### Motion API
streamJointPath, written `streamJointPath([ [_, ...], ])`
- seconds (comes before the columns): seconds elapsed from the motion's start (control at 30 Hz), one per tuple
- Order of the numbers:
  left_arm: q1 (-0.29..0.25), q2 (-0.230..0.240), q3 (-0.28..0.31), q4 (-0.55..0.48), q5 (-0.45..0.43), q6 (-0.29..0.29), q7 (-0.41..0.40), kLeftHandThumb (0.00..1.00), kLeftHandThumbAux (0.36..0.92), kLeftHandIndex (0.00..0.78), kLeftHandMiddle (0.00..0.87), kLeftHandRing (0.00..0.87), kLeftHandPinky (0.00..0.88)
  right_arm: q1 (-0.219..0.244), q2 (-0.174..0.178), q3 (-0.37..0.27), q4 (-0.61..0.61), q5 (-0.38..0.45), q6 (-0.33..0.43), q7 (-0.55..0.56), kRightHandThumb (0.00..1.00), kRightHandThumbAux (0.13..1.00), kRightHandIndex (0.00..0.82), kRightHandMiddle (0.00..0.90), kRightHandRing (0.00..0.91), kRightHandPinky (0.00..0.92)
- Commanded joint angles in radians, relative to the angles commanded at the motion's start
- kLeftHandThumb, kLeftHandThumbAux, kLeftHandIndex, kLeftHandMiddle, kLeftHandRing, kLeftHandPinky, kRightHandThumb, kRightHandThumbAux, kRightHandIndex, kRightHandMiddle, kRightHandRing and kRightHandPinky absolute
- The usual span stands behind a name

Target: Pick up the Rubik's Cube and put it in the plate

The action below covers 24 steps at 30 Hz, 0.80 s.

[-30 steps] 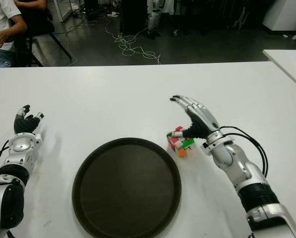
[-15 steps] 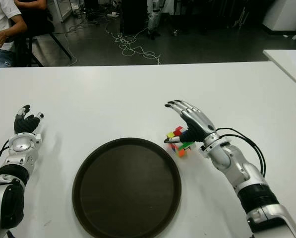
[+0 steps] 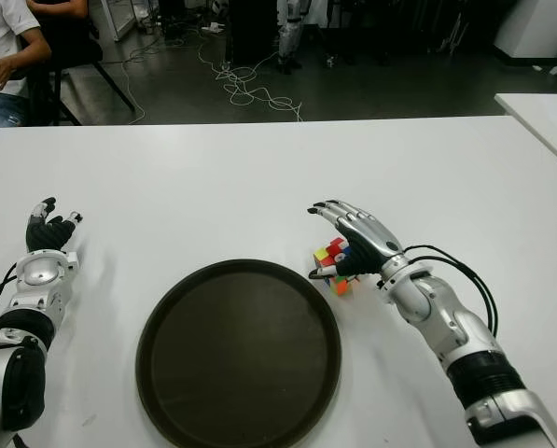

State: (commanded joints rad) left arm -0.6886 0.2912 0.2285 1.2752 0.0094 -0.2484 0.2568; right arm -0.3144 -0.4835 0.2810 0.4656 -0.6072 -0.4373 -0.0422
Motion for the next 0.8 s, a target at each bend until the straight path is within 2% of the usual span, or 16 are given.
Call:
streamJointPath([
  [0.27, -0.002, 0.0, -0.001, 0.001, 0.002, 0.006, 0.003, 0.067, 0.734, 0.05, 0.058, 0.084, 0.107, 0.006, 0.009, -0.002, -0.003, 0.008, 0.011, 0.003, 0.0, 0.614, 0.0, 0.0, 0.0, 0.0],
  [0.8, -0.003, 0.003, -0.001, 0.0, 0.001, 0.018, -0.001, 0.067, 0.739, 0.032, 0.051, 0.07, 0.094, 0.016, 0.003, -0.003, -0.03, 0.0, 0.043, 0.006, 0.0, 0.615, 0.0, 0.0, 0.0, 0.0],
])
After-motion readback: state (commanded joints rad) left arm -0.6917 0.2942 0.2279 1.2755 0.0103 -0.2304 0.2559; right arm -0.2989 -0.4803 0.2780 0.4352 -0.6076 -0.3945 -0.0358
